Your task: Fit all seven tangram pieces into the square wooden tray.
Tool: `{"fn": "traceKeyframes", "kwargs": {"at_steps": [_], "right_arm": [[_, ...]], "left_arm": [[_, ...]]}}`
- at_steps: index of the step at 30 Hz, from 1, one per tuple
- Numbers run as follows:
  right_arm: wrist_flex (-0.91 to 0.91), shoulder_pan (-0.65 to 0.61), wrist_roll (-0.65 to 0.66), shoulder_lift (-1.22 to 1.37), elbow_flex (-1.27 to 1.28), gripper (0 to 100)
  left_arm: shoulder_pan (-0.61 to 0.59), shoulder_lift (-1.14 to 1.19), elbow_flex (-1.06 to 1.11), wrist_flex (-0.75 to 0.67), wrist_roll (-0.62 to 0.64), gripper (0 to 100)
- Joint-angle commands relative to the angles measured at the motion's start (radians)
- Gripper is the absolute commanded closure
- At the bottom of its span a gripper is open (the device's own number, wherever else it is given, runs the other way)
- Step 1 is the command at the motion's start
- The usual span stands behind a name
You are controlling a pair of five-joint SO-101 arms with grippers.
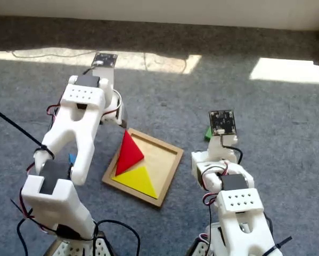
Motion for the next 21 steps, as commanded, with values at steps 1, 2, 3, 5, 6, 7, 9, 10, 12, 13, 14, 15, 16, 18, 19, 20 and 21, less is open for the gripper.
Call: {"fn": "traceKeyframes", "kwargs": {"at_steps": [1, 2, 3, 5, 6, 7, 9, 10, 12, 13, 14, 15, 16, 18, 19, 20, 21], "right_arm": [[-0.024, -0.010, -0.008, -0.031, -0.013, 99.5], [-0.024, -0.010, -0.008, -0.031, -0.013, 99.5], [-0.024, -0.010, -0.008, -0.031, -0.013, 99.5], [-0.024, -0.010, -0.008, -0.031, -0.013, 99.5], [-0.024, -0.010, -0.008, -0.031, -0.013, 99.5], [-0.024, -0.010, -0.008, -0.031, -0.013, 99.5], [-0.024, -0.010, -0.008, -0.031, -0.013, 99.5], [-0.024, -0.010, -0.008, -0.031, -0.013, 99.5], [-0.024, -0.010, -0.008, -0.031, -0.013, 99.5], [-0.024, -0.010, -0.008, -0.031, -0.013, 99.5], [-0.024, -0.010, -0.008, -0.031, -0.013, 99.5], [-0.024, -0.010, -0.008, -0.031, -0.013, 99.5], [-0.024, -0.010, -0.008, -0.031, -0.013, 99.5], [-0.024, -0.010, -0.008, -0.031, -0.013, 99.5], [-0.024, -0.010, -0.008, -0.031, -0.013, 99.5], [-0.024, -0.010, -0.008, -0.031, -0.013, 99.5], [-0.024, -0.010, -0.008, -0.031, -0.013, 99.5]], "left_arm": [[-0.013, 0.030, -0.005, -0.031, -0.032, 77], [-0.013, 0.033, -0.005, -0.032, -0.032, 77], [-0.015, 0.035, -0.005, -0.032, -0.032, 77], [-0.019, 0.035, -0.004, -0.032, -0.032, 77], [-0.027, 0.033, -0.004, -0.032, -0.032, 77], [-0.036, 0.033, -0.004, -0.031, -0.032, 77], [-0.058, 0.033, -0.004, -0.031, -0.032, 77], [-0.062, 0.033, -0.002, -0.031, -0.032, 77], [-0.062, 0.039, 0.004, -0.026, -0.032, 77], [-0.061, 0.041, 0.005, -0.025, -0.032, 77], [-0.056, 0.042, 0.007, -0.025, -0.032, 77], [-0.048, 0.042, 0.007, -0.025, -0.032, 77], [-0.041, 0.042, 0.007, -0.023, -0.032, 77], [-0.010, 0.042, 0.007, -0.023, -0.032, 77], [0.005, 0.042, 0.012, -0.023, -0.034, 77], [0.021, 0.036, 0.024, -0.023, -0.034, 77], [0.035, 0.033, 0.033, -0.023, -0.034, 77]]}}
